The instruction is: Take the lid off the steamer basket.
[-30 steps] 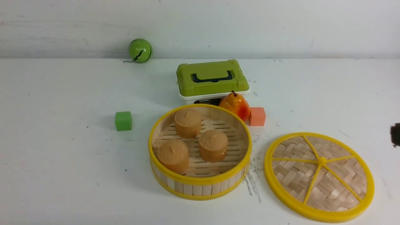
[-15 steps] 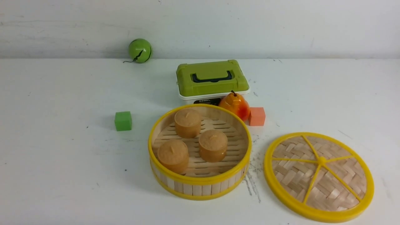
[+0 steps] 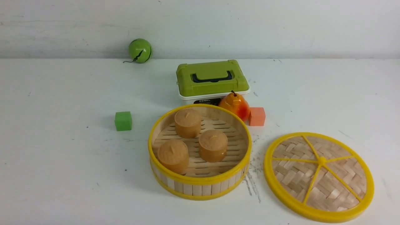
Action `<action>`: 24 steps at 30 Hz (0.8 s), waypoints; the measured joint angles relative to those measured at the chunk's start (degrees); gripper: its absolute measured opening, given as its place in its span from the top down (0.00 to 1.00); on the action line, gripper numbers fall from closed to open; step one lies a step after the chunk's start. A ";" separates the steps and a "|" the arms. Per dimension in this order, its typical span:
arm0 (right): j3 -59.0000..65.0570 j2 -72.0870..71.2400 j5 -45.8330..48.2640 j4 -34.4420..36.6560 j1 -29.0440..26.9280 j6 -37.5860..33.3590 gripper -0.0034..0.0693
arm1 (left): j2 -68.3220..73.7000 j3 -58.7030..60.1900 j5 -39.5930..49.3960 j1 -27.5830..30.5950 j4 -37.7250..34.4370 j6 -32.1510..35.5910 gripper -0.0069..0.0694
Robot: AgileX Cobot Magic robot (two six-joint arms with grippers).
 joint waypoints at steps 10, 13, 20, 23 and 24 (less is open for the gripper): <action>11.87 -7.12 1.18 0.31 -10.57 10.70 0.98 | 0.00 0.00 0.05 0.00 0.00 0.00 0.59; 11.80 -7.17 2.20 0.19 -10.52 11.58 0.98 | 0.00 0.00 0.01 0.00 0.00 0.00 0.59; 11.41 -7.19 4.13 0.02 -10.52 11.76 0.98 | 0.00 0.00 0.01 0.00 0.00 0.00 0.59; 11.41 -7.19 4.19 0.08 -10.52 11.84 0.98 | 0.00 0.00 0.01 0.00 0.00 0.00 0.59; 11.41 -7.19 4.19 0.08 -10.52 11.84 0.98 | 0.00 0.00 0.01 0.00 0.00 0.00 0.59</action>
